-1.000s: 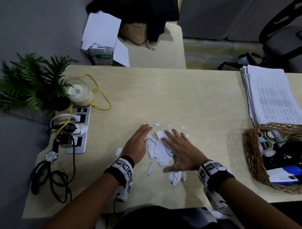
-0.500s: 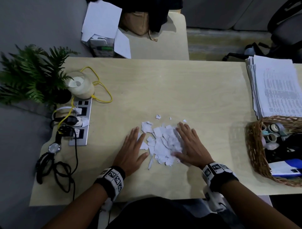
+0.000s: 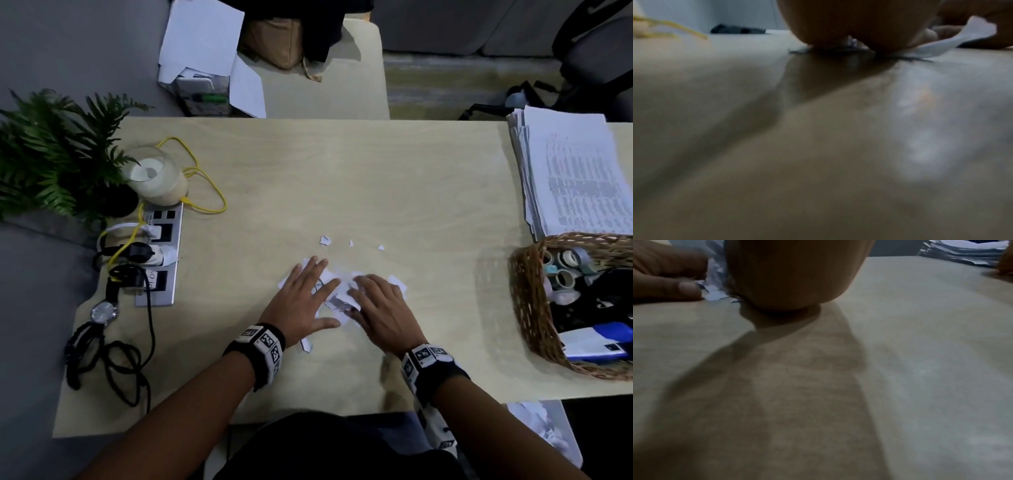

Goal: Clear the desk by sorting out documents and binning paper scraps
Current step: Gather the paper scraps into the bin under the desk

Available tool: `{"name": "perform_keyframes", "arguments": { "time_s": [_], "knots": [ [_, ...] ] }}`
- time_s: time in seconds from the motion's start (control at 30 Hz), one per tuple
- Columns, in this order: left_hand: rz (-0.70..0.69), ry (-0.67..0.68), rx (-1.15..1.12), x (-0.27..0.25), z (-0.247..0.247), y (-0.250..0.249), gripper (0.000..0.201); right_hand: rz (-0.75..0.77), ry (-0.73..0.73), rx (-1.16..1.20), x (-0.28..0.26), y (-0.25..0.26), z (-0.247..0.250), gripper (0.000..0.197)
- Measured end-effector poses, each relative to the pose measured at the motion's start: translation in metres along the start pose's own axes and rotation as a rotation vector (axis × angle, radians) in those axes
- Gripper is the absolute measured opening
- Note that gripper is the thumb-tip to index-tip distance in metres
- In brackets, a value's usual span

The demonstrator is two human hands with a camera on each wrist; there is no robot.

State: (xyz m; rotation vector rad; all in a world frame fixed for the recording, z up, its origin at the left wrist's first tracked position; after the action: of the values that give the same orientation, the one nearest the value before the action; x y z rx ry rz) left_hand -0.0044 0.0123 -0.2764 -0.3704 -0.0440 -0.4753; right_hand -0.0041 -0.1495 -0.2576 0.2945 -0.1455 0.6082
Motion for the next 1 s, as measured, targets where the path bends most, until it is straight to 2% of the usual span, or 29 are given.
{"name": "perform_keyframes", "arguments": {
  "time_s": [0.07, 0.13, 0.27, 0.37, 0.47, 0.53, 0.57, 0.6, 0.7, 0.8, 0.9, 1.0],
  "knots": [
    [0.02, -0.137, -0.066, 0.004, 0.005, -0.003, 0.042, 0.004, -0.071, -0.022, -0.002, 0.0, 0.002, 0.027],
    [0.071, -0.225, -0.086, 0.009, 0.01, 0.001, 0.015, 0.02, -0.072, -0.009, -0.001, 0.0, 0.002, 0.015],
    [0.11, -0.225, -0.054, 0.026, 0.016, 0.008, 0.03, -0.149, -0.029, 0.055, 0.011, -0.009, 0.012, 0.015],
    [0.176, -0.212, -0.085, 0.04, 0.02, 0.011, 0.038, -0.371, -0.06, 0.146, 0.022, -0.02, 0.025, 0.039],
    [0.388, -0.244, -0.248, 0.047, 0.03, 0.018, 0.034, -0.57, -0.08, 0.243, 0.023, -0.033, 0.032, 0.043],
    [0.504, -0.29, -0.32, 0.048, 0.038, 0.023, 0.022, -0.6, -0.132, 0.256, 0.025, -0.035, 0.041, 0.038],
    [0.514, -0.312, -0.33, 0.048, 0.042, 0.023, 0.014, -0.577, -0.159, 0.24, 0.027, -0.035, 0.045, 0.04],
    [0.497, -0.324, -0.326, 0.049, 0.046, 0.023, 0.016, -0.561, -0.172, 0.228, 0.029, -0.037, 0.047, 0.039],
    [0.459, -0.271, -0.245, 0.049, 0.05, 0.022, 0.043, -0.544, -0.197, 0.227, 0.026, -0.041, 0.05, 0.029],
    [0.468, -0.199, -0.159, 0.046, 0.048, 0.021, 0.058, -0.68, -0.205, 0.189, 0.02, -0.051, 0.054, 0.042],
    [0.454, -0.219, -0.164, 0.046, 0.045, 0.02, 0.059, -0.829, -0.096, 0.104, 0.013, -0.057, 0.052, 0.064],
    [0.425, -0.291, -0.188, 0.047, 0.049, 0.018, 0.052, -0.862, -0.162, 0.233, 0.006, -0.063, 0.046, 0.057]
  ]
}}
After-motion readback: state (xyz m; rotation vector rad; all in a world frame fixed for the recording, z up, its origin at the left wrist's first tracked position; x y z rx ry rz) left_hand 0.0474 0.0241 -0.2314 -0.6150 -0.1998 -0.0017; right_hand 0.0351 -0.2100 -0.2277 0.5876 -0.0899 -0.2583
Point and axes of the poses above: each hand's wrist, its own x-axis towards the middle knuckle, its own z-axis out of the back of the hand, y = z × x, the point moved 6 cm from there along x, towards the middle knuckle, and after that the axes turned 13 degrees about -y, right-handed, at the moved point
